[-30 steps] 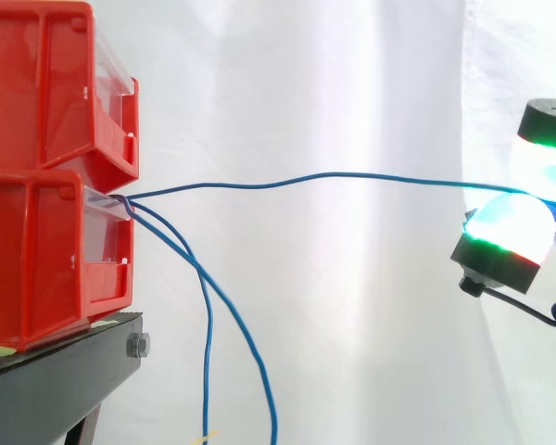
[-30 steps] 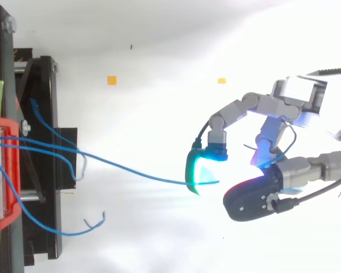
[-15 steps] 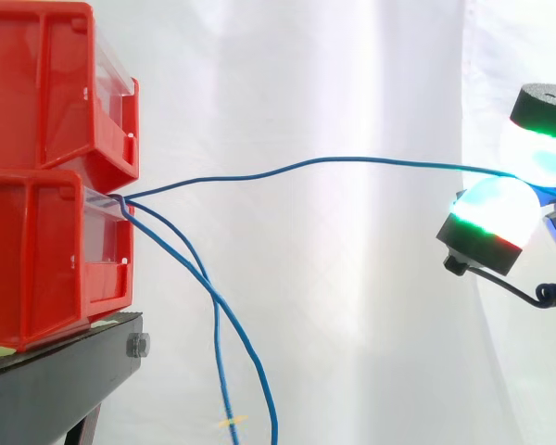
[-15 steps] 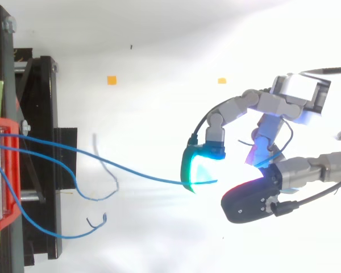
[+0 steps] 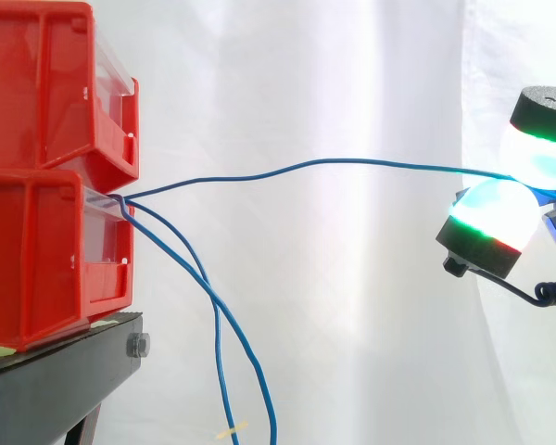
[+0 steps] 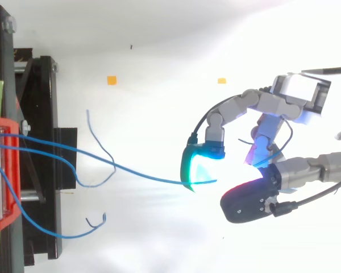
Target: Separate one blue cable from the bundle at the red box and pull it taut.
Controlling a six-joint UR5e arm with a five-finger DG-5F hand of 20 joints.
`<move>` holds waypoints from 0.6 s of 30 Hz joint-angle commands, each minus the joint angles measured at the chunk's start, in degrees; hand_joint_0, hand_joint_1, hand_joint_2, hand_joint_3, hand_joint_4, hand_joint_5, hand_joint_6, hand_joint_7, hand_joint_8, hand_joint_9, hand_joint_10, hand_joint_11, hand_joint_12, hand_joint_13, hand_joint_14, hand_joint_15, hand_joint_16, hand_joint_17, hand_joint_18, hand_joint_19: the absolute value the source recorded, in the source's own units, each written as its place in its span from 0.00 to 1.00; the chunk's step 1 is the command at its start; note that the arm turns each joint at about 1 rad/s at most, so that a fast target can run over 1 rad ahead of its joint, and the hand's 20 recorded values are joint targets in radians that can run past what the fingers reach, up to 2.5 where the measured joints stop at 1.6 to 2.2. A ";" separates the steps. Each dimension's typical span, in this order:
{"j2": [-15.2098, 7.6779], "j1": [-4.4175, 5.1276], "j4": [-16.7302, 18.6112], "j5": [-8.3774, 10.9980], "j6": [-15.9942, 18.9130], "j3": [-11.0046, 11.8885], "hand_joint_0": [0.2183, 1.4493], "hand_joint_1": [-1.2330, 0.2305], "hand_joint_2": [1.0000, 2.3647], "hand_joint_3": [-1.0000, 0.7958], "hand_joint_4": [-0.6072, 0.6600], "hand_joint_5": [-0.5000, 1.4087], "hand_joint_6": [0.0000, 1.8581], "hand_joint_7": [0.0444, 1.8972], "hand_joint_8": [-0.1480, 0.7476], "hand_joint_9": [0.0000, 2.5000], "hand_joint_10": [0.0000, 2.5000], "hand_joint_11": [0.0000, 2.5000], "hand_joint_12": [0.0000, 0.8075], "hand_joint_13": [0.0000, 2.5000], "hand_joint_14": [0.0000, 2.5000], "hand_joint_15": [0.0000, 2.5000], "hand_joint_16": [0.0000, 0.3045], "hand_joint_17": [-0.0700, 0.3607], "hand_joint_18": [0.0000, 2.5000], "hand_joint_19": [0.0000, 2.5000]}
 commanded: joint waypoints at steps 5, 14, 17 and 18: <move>0.00 0.00 -0.08 0.00 0.00 0.01 0.31 0.38 0.01 0.46 0.39 0.23 0.47 0.52 0.48 0.56 0.12 0.59 0.42 0.55 0.00 0.61 0.15 0.41 0.49 0.51; 0.00 0.00 -0.08 0.09 0.00 0.01 0.31 0.40 0.01 0.45 0.39 0.22 0.47 0.52 0.46 0.56 0.10 0.61 0.42 0.55 0.00 0.61 0.15 0.41 0.47 0.51; 0.00 0.00 0.01 0.00 0.00 0.01 0.31 0.40 0.01 0.45 0.39 0.22 0.47 0.51 0.45 0.56 0.09 0.61 0.41 0.55 0.00 0.60 0.15 0.41 0.47 0.50; 0.00 0.00 0.01 0.00 0.00 -0.07 0.31 0.40 0.01 0.45 0.39 0.22 0.47 0.51 0.46 0.56 0.09 0.61 0.41 0.55 0.00 0.60 0.15 0.40 0.46 0.50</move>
